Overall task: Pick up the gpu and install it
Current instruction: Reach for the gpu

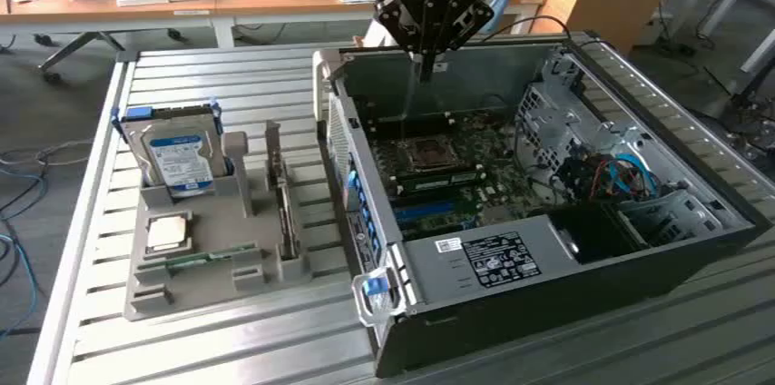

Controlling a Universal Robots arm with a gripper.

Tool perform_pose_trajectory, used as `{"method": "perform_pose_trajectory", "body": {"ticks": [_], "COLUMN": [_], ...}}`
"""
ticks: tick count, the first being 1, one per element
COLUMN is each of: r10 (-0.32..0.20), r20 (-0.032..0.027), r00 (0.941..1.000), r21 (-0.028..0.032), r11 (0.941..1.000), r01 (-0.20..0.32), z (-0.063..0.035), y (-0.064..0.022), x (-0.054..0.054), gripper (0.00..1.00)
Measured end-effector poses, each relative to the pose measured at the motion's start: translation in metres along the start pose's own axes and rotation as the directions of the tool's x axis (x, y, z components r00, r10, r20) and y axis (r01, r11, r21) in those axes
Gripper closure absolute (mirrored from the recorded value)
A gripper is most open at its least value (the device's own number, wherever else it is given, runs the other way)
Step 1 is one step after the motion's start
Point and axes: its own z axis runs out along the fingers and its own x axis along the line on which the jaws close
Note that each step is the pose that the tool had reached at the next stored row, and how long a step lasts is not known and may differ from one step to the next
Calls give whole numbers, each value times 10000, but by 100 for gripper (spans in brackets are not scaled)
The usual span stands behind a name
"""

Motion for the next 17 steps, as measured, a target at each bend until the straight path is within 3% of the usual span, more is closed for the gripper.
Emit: {"method": "perform_pose_trajectory", "body": {"ticks": [11,17], "r10": [0,1], "r20": [0,0], "r00": [10000,10000], "r21": [-1,0], "r11": [10000,10000], "r01": [0,-1], "z": [0,-2], "y": [-1,-6], "x": [16,80], "gripper": [89,89]}}
